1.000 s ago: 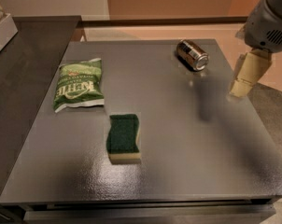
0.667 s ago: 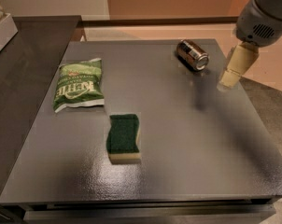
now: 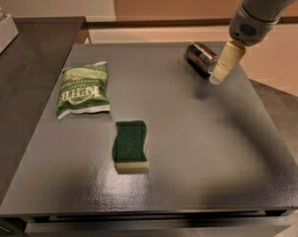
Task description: Place orange can upright
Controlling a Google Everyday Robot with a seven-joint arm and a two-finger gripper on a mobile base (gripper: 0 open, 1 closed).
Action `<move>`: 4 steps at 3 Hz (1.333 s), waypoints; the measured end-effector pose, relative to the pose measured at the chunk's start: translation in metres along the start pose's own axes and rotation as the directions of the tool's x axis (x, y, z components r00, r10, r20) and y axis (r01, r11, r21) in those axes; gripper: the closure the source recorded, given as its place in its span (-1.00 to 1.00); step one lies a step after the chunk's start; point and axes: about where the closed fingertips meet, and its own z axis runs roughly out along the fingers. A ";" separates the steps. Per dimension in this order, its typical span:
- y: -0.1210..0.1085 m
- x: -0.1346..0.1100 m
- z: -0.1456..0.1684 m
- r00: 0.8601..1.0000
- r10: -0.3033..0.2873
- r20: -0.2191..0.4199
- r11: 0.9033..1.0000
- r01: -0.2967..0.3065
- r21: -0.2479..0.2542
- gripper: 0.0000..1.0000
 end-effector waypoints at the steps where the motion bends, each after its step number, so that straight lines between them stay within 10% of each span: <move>1: -0.017 -0.018 0.025 0.999 0.045 -0.011 0.999 -0.045 -0.012 -1.00; 4: -0.057 -0.051 0.074 0.987 0.155 -0.031 0.987 -0.156 -0.034 -1.00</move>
Offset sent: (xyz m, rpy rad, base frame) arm 0.0840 0.0234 -0.0429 0.0046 0.0743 -0.0946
